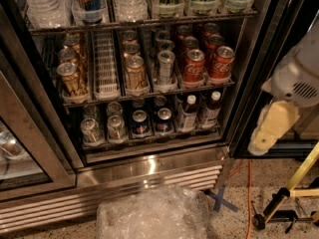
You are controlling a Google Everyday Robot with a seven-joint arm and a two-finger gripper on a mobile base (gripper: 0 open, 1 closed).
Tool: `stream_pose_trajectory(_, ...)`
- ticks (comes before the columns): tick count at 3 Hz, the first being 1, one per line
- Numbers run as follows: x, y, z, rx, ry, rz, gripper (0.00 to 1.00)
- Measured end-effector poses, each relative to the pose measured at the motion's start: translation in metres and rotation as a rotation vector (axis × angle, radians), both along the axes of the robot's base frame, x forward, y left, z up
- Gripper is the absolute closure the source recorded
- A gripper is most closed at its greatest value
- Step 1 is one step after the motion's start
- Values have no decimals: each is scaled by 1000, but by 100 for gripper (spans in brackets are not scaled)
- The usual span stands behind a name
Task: Pick orange can from middle shelf of fridge
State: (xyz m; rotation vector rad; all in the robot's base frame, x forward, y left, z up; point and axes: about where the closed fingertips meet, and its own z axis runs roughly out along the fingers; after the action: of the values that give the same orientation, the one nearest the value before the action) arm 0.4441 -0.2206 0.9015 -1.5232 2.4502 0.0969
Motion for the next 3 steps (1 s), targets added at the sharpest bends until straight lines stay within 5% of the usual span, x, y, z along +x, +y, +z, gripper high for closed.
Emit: stream_pose_trajectory(3,-25,42,-72,-78,110,101,0)
